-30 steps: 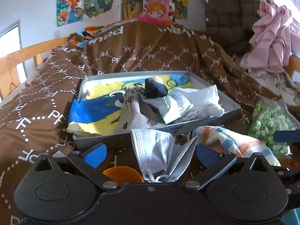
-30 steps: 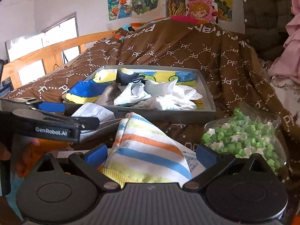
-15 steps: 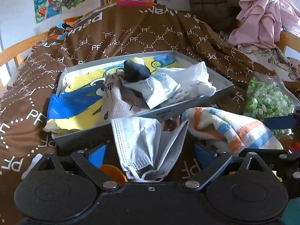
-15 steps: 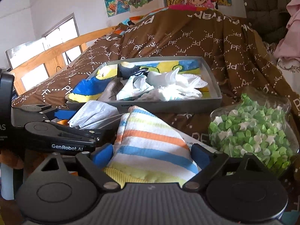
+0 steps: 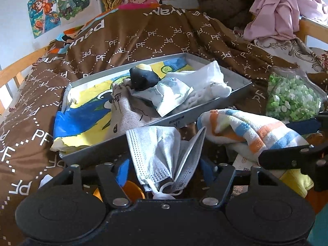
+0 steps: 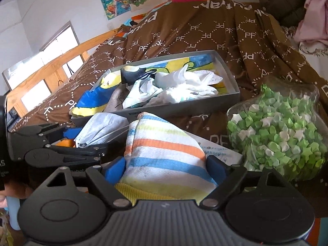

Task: Organize soft objects
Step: 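Grasp the white face mask with the left gripper while the right grasps the striped knit hat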

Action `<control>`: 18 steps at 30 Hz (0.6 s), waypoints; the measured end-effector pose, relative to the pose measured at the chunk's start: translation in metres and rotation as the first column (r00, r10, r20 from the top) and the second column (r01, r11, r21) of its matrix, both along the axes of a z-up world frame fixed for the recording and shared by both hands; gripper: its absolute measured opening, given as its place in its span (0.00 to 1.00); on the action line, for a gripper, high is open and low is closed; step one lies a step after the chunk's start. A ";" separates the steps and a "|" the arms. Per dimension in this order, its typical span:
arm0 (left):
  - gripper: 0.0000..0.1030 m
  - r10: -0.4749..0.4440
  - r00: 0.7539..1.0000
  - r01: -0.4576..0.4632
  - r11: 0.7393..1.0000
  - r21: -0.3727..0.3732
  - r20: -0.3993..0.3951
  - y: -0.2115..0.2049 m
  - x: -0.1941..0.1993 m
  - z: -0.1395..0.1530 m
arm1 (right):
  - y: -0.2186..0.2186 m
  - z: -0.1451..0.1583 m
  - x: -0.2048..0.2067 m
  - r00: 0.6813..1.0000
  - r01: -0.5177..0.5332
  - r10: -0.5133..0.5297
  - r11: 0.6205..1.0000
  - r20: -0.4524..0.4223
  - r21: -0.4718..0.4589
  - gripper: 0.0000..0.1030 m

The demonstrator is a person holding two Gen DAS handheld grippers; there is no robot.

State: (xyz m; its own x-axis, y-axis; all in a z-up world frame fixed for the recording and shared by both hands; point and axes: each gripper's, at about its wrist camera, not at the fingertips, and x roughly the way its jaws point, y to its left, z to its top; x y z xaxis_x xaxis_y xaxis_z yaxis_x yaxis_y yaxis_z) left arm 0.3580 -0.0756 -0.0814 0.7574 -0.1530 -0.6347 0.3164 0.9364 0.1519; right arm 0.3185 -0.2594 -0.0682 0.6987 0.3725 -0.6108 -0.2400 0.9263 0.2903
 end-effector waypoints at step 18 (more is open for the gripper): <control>0.35 0.016 1.000 -0.016 1.000 -0.002 0.007 -0.002 -0.005 0.006 | 0.000 -0.002 -0.001 1.000 0.012 -0.011 0.997 -0.010 0.080 0.39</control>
State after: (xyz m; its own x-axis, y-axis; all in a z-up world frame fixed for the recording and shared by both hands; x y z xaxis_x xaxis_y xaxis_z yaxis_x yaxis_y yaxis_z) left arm 0.3533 -0.0772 -0.0751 0.7643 -0.1418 -0.6291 0.2999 0.9418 0.1520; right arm 0.3170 -0.2599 -0.0698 0.6975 0.4122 -0.5862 -0.2260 0.9028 0.3659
